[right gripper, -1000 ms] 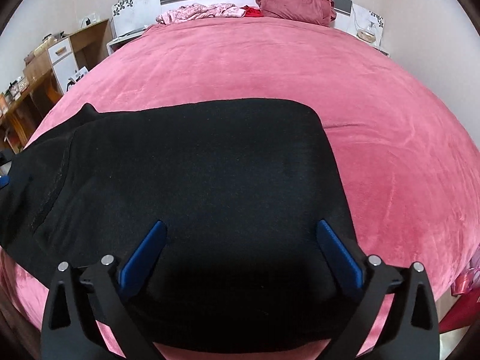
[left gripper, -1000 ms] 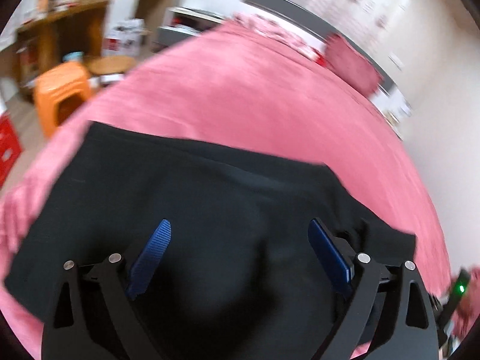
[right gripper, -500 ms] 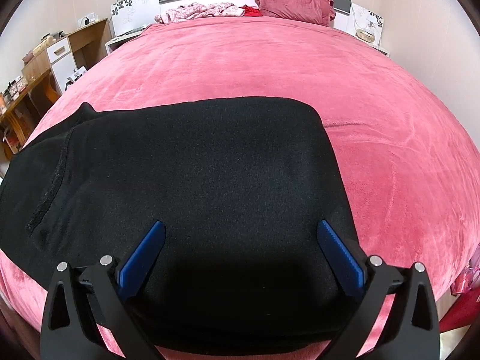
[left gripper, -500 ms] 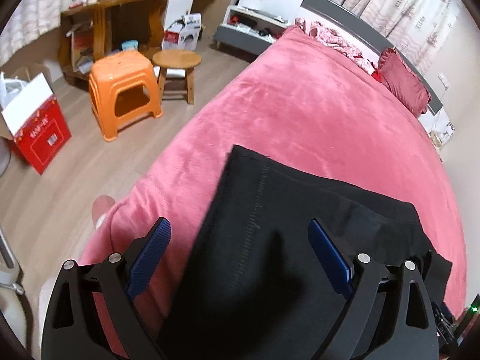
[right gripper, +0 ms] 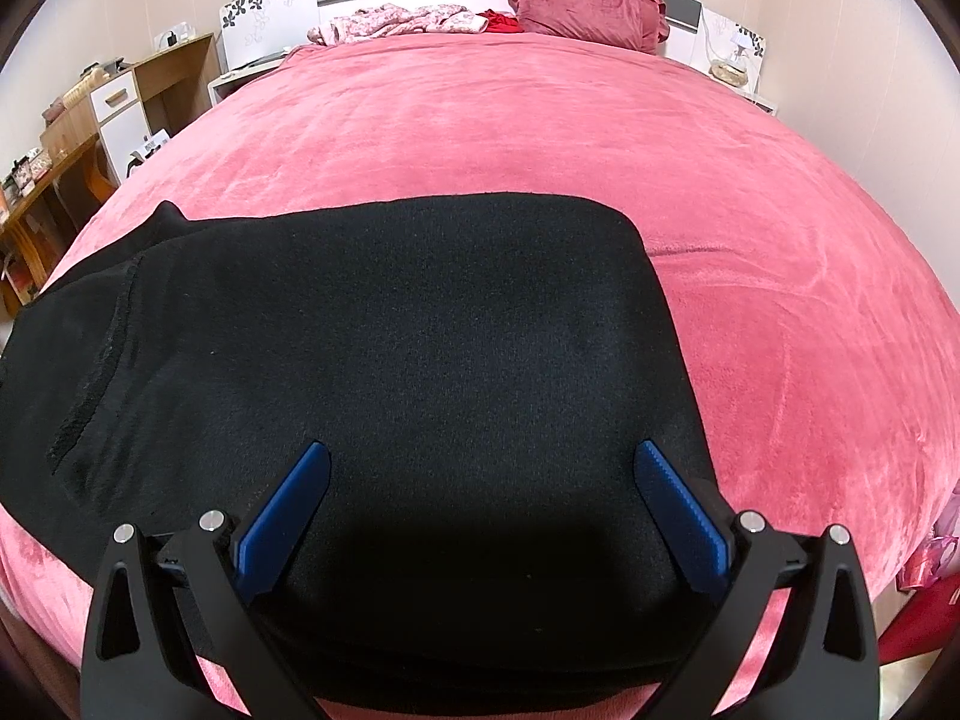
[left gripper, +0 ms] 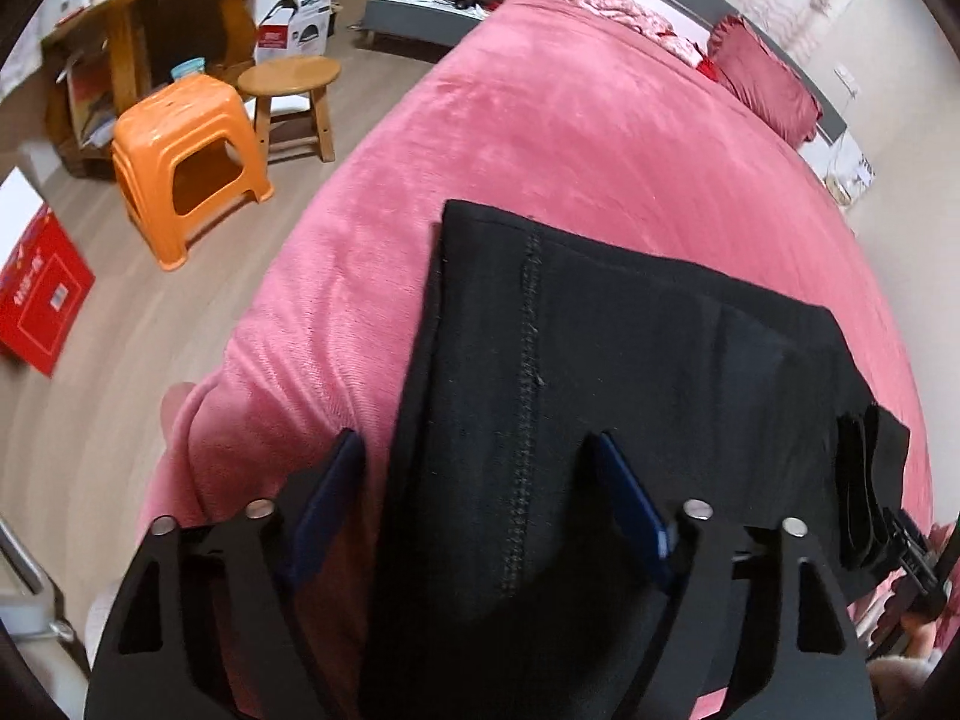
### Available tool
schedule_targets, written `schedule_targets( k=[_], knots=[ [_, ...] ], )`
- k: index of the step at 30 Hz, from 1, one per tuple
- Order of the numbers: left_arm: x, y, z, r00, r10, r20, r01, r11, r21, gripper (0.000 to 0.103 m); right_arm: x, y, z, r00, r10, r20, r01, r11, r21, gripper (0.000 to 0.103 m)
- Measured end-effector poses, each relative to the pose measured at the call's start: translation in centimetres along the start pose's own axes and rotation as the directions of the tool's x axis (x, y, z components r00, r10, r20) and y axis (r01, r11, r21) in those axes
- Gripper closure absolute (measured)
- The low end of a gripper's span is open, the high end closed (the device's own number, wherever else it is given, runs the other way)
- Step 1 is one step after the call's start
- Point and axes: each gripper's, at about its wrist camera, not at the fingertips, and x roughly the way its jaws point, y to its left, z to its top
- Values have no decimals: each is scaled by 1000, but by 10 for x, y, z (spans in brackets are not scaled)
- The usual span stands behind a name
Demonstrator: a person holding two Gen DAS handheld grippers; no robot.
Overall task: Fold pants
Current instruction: 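Grasp the folded pants edge with the left tool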
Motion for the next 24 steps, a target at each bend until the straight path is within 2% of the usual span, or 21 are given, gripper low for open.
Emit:
schedule_targets(
  k=[7, 12, 15, 17, 20, 22, 24],
  knots=[
    [-9, -2, -9, 1000, -4, 2, 4, 999, -33, 49, 0, 0, 0, 1000, -3, 1, 3, 1000, 1, 2],
    [-15, -7, -14, 999, -28, 23, 28, 999, 18, 49, 0, 0, 0, 1000, -3, 1, 3, 1000, 1, 2],
    [-18, 5, -13, 994, -106, 28, 107, 994, -27, 49, 0, 0, 0, 1000, -3, 1, 3, 1000, 1, 2],
    [-21, 18, -13, 980, -195, 37, 198, 976, -92, 49, 0, 0, 0, 1000, -3, 1, 3, 1000, 1, 2],
    [-22, 28, -16, 960, -278, 42, 281, 950, -134, 50, 0, 0, 0, 1000, -4, 2, 4, 1000, 2, 2],
    [-21, 25, -15, 961, -276, 36, 278, 953, -117, 54, 0, -1, 0, 1000, -4, 2, 4, 1000, 1, 2],
    [-13, 17, -11, 969, -247, 9, 247, 966, -83, 54, 0, -1, 0, 1000, -4, 3, 4, 1000, 3, 2]
  ],
)
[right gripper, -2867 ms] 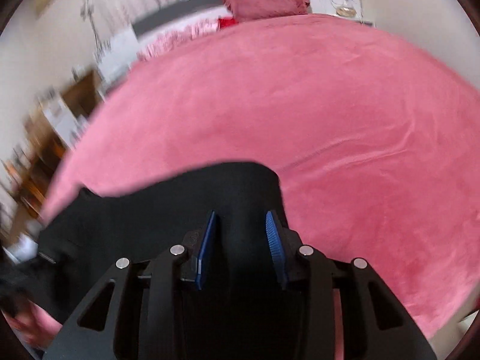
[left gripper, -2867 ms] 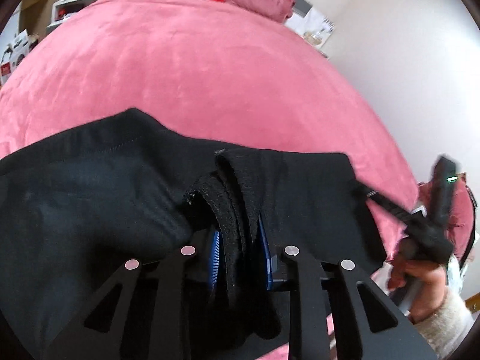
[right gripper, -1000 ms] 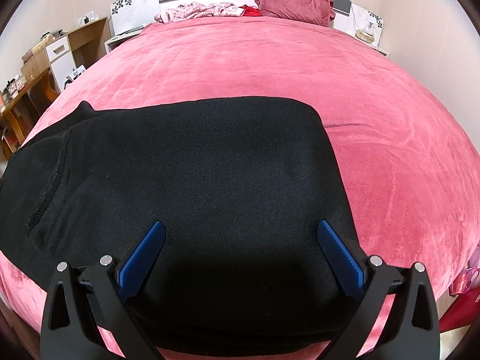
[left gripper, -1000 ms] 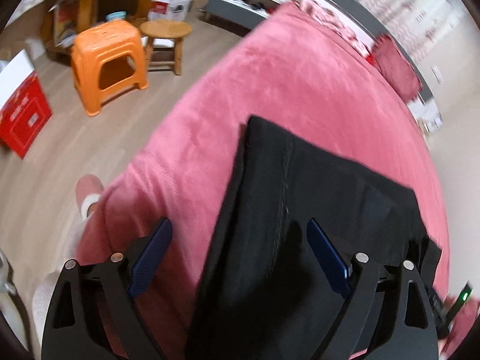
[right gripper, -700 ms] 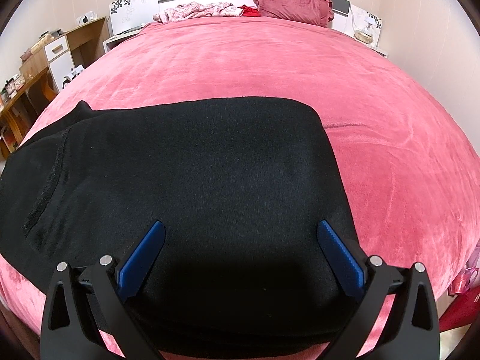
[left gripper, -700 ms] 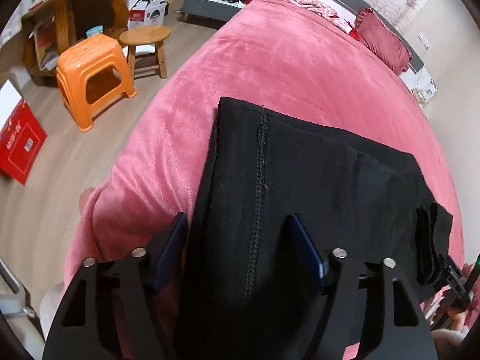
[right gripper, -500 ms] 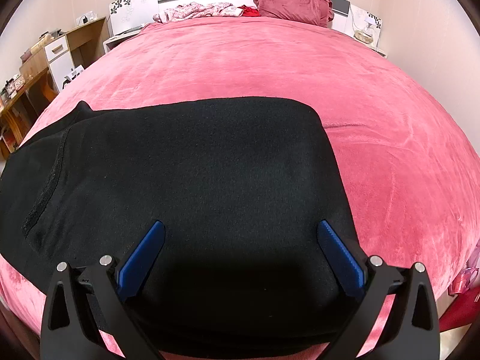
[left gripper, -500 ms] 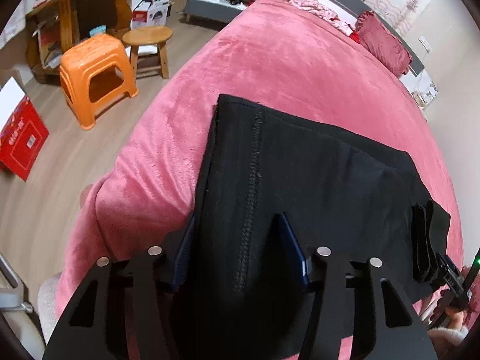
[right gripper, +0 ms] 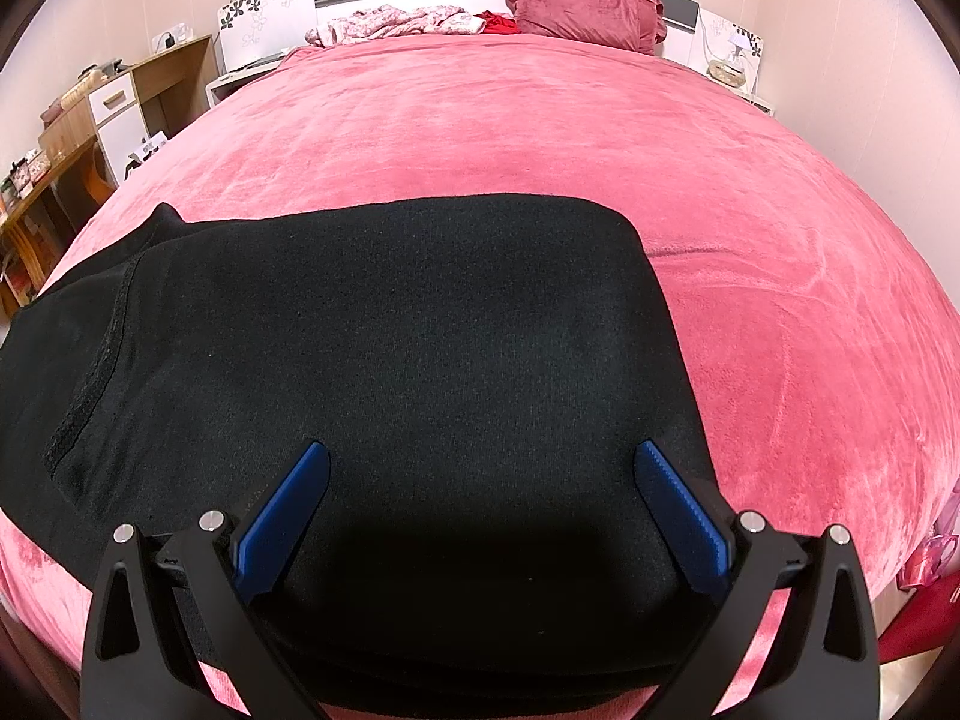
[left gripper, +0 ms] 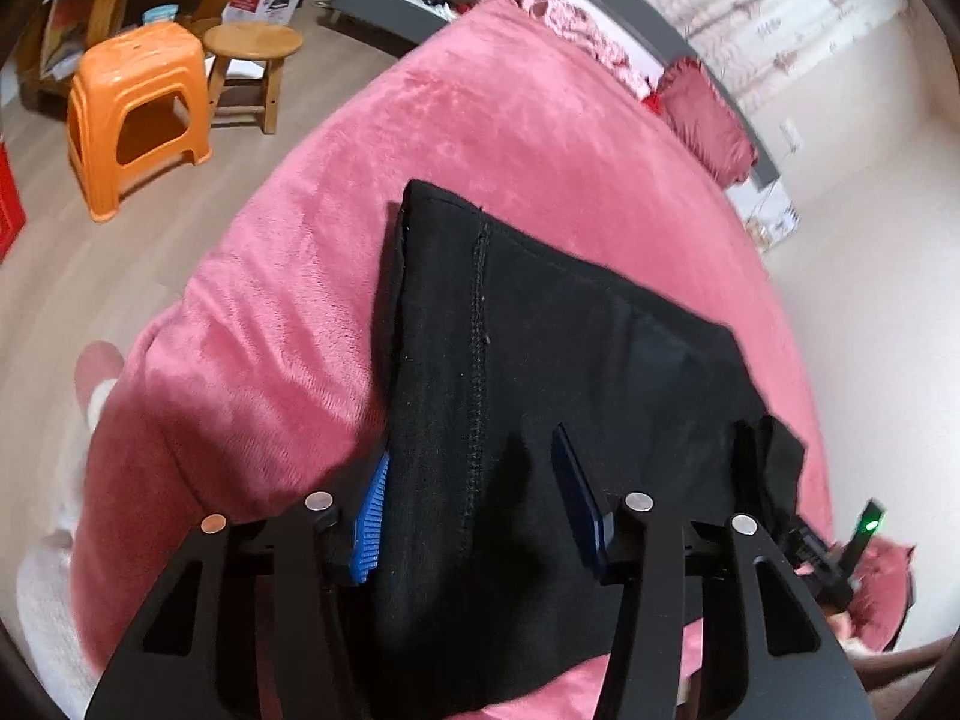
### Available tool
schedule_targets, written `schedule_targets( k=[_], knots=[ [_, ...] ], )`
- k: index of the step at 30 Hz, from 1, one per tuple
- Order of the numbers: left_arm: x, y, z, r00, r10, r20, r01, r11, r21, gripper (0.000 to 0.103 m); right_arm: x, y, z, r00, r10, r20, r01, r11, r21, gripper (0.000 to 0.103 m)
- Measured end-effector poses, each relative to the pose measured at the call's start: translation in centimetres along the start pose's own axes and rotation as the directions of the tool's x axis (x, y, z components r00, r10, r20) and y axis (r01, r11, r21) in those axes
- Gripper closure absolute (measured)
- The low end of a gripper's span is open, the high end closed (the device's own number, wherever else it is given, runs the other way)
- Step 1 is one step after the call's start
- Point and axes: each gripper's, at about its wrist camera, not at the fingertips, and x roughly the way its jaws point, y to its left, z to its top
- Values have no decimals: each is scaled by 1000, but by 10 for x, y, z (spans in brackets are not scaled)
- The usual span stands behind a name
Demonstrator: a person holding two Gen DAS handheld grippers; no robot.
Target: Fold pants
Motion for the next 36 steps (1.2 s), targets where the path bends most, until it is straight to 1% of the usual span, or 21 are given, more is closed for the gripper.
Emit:
schedule_targets(
  k=[3, 6, 7, 8, 9, 10, 11, 13, 16, 22, 26, 28, 32, 36],
  knots=[
    [16, -11, 6, 998, 53, -17, -52, 997, 62, 54, -1, 2, -1, 1000, -3, 3, 3, 1000, 6, 2],
    [25, -18, 10, 996, 89, -17, -87, 992, 93, 54, -2, 2, -1, 1000, -2, 4, 2, 1000, 8, 2],
    [25, -19, 9, 995, 99, -14, -97, 991, 95, 60, -2, 2, -1, 1000, -2, 4, 2, 1000, 8, 2],
    [24, -19, 8, 994, 111, -10, -110, 989, 97, 68, -2, 2, -1, 1000, -2, 5, 2, 1000, 8, 2],
    [22, -19, 7, 993, 115, -6, -114, 989, 91, 73, -2, 2, -1, 1000, -2, 5, 2, 1000, 9, 2],
    [18, -18, 6, 994, 113, 0, -112, 991, 79, 83, -2, 2, -1, 1000, -2, 5, 2, 1000, 10, 2],
    [15, -18, 6, 994, 111, 9, -112, 992, 66, 87, -2, 2, -1, 1000, -1, 6, 1, 1000, 11, 2],
    [8, -20, 5, 994, 110, 27, -111, 993, 44, 89, -2, 2, -1, 1000, -1, 7, 1, 1000, 12, 2],
    [1, -31, 6, 992, 117, 48, -119, 991, 53, 90, -2, 3, -1, 1000, 0, 7, 0, 1000, 14, 2],
    [-25, -65, 13, 992, 33, 119, -42, 996, 72, 90, -2, 3, 0, 1000, 2, 8, -2, 1000, 15, 2],
    [-43, -94, 19, 985, -50, 163, 34, 994, 101, 90, -3, 3, 1, 1000, 4, 8, -5, 1000, 17, 2],
    [-51, -114, 21, 980, -94, 178, 69, 988, 141, 90, -3, 4, 1, 1000, 4, 8, -4, 1000, 17, 2],
    [-55, -147, 24, 971, -159, 179, 119, 969, 218, 90, -3, 4, 0, 1000, 4, 8, -5, 1000, 18, 2],
    [-56, -187, 25, 955, -249, 163, 196, 939, 282, 90, -2, 4, 0, 1000, 3, 7, -4, 1000, 18, 2]
  ],
)
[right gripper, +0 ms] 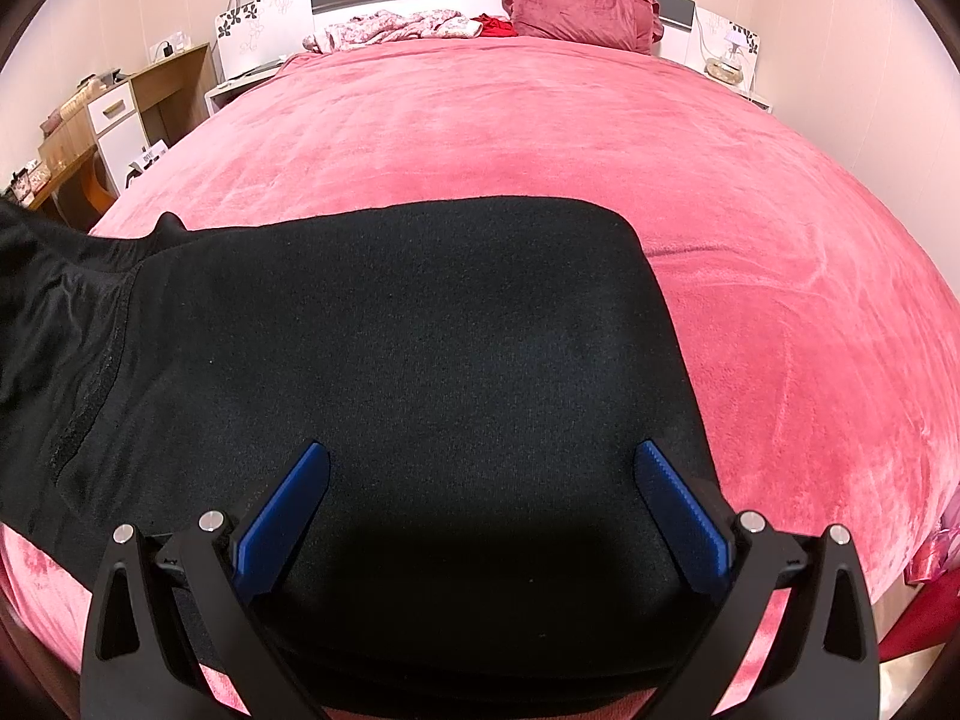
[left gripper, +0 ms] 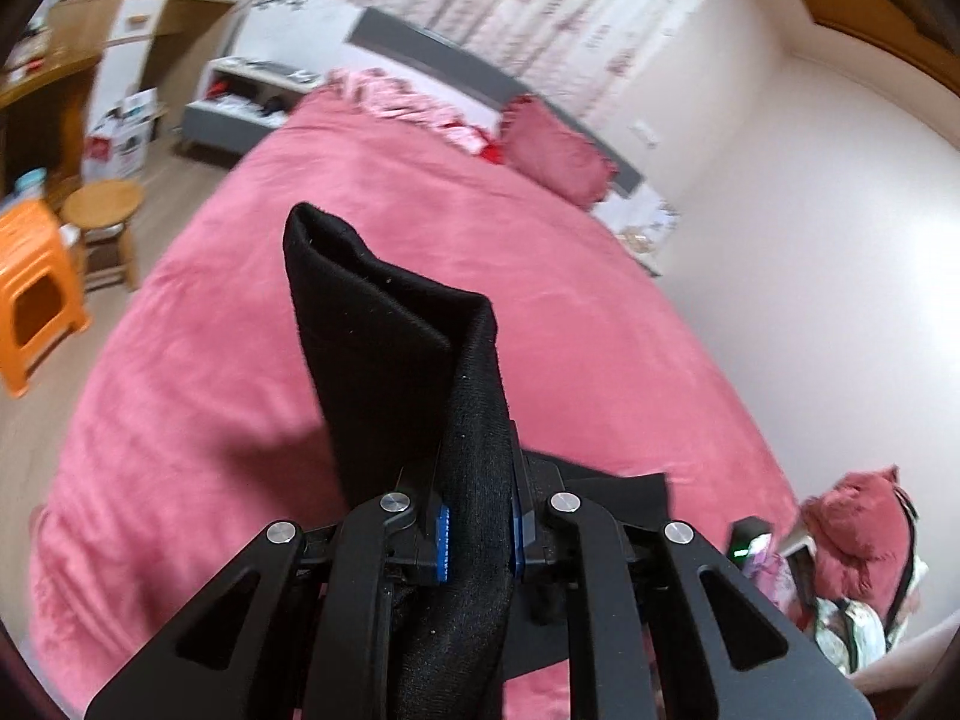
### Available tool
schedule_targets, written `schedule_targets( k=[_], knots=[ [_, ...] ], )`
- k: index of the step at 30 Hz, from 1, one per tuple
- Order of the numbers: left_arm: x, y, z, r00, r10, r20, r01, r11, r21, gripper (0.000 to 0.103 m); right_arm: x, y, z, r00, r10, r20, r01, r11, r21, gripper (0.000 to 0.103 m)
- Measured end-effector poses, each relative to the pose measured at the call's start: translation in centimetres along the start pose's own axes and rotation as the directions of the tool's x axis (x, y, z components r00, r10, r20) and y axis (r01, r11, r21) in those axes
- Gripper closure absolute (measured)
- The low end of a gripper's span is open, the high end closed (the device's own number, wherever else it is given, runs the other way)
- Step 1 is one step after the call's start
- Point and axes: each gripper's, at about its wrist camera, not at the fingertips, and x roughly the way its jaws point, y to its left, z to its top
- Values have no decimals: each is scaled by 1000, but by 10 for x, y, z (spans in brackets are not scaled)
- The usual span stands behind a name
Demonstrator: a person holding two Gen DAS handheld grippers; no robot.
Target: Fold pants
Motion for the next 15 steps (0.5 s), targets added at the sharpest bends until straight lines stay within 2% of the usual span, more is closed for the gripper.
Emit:
schedule_targets(
  k=[4, 8, 11, 13, 15],
  knots=[
    [16, -39, 12, 996, -87, -13, 87, 994, 72, 90, -1, -3, 2, 1000, 21, -4, -20, 1000, 16, 2],
    [47, -83, 14, 982, -172, -76, 181, 973, 142, 90, -9, -7, 6, 998, 65, -1, -64, 997, 29, 2],
    [87, -123, 6, 960, -232, -156, 259, 947, 188, 90, -22, -20, 11, 996, 80, 44, -84, 994, 77, 2],
    [109, -137, -2, 946, -255, -201, 293, 937, 188, 90, -28, -32, 13, 994, 96, 56, -102, 987, 126, 2],
    [143, -155, -16, 923, -275, -269, 326, 930, 168, 90, -32, -49, 15, 992, 109, 65, -120, 972, 201, 2]
  ],
)
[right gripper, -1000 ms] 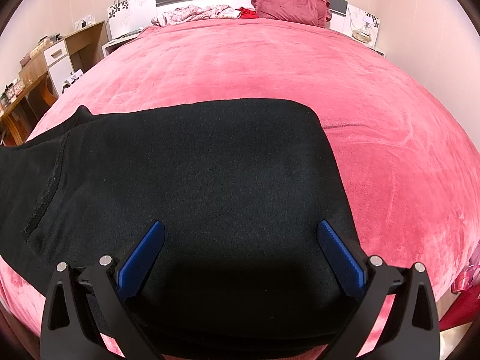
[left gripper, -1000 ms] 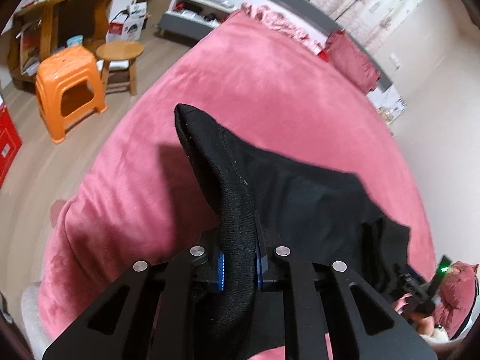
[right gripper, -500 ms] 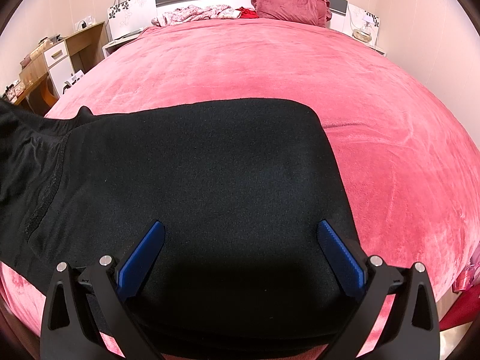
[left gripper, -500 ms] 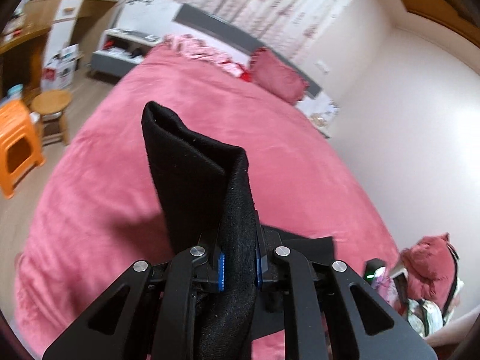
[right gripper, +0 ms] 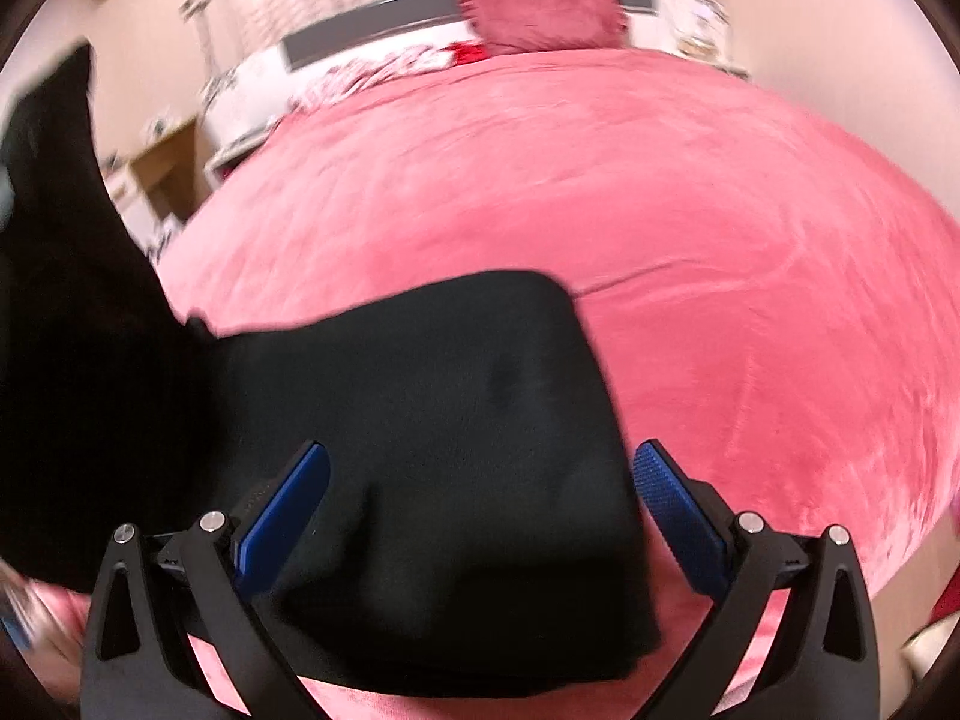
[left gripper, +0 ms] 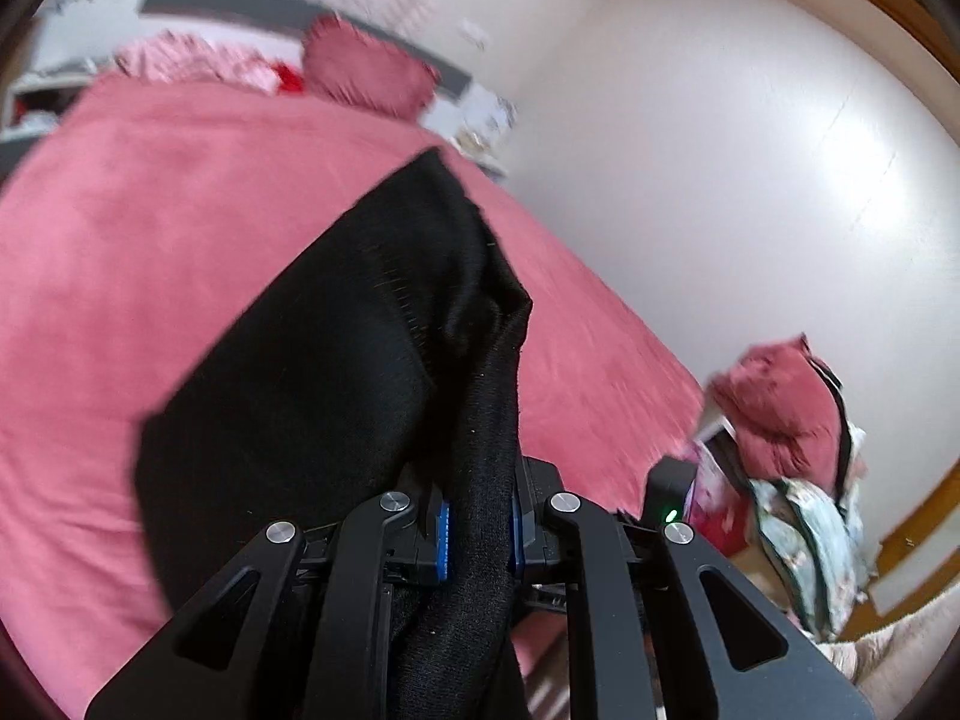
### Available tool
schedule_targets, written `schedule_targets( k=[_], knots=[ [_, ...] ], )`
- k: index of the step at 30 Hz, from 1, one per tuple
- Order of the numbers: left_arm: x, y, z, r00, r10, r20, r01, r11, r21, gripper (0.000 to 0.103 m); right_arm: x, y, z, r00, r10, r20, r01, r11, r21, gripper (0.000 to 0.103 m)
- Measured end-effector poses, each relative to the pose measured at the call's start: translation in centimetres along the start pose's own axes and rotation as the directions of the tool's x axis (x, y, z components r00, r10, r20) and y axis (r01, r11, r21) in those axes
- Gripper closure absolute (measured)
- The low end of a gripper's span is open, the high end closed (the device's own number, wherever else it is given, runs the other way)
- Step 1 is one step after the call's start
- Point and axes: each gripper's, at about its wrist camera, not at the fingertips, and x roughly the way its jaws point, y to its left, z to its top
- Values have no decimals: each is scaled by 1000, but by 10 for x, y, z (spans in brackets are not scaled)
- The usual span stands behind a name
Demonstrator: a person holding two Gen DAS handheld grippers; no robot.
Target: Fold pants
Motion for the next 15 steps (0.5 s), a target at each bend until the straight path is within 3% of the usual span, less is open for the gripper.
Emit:
schedule_targets(
  k=[3, 5, 7, 9, 10, 12, 13, 14, 15],
  knots=[
    [51, -7, -8, 997, -21, -76, 21, 1000, -2, 90, -7, -24, 1, 1000, 16, 1, -16, 993, 118, 2],
    [80, -10, -17, 991, 5, -130, -3, 1000, 20, 90, -10, -36, 1, 1000, 16, -10, -14, 984, 178, 2],
    [113, -13, -28, 978, 59, -202, -48, 997, 55, 89, -13, -46, -2, 999, 35, -17, -30, 971, 236, 2],
    [130, -12, -38, 963, 70, -262, -60, 997, 43, 82, -17, -51, -3, 999, 51, -7, -47, 964, 261, 2],
    [133, -11, -42, 959, 55, -279, -52, 998, 17, 76, -20, -51, -3, 998, 59, 1, -57, 962, 266, 2],
    [124, -7, -46, 967, -28, -253, 14, 998, -57, 58, -27, -49, -1, 996, 86, 20, -88, 961, 261, 3],
    [115, -6, -46, 974, -45, -224, 30, 997, -73, 41, -29, -46, 0, 994, 108, 30, -112, 960, 255, 3],
    [105, -6, -45, 981, -46, -189, 33, 997, -74, 34, -32, -40, 2, 988, 150, 42, -156, 957, 245, 4],
    [92, -5, -45, 989, -39, -141, 30, 998, -60, 34, -33, -35, 3, 982, 185, 48, -191, 953, 235, 7]
  ],
)
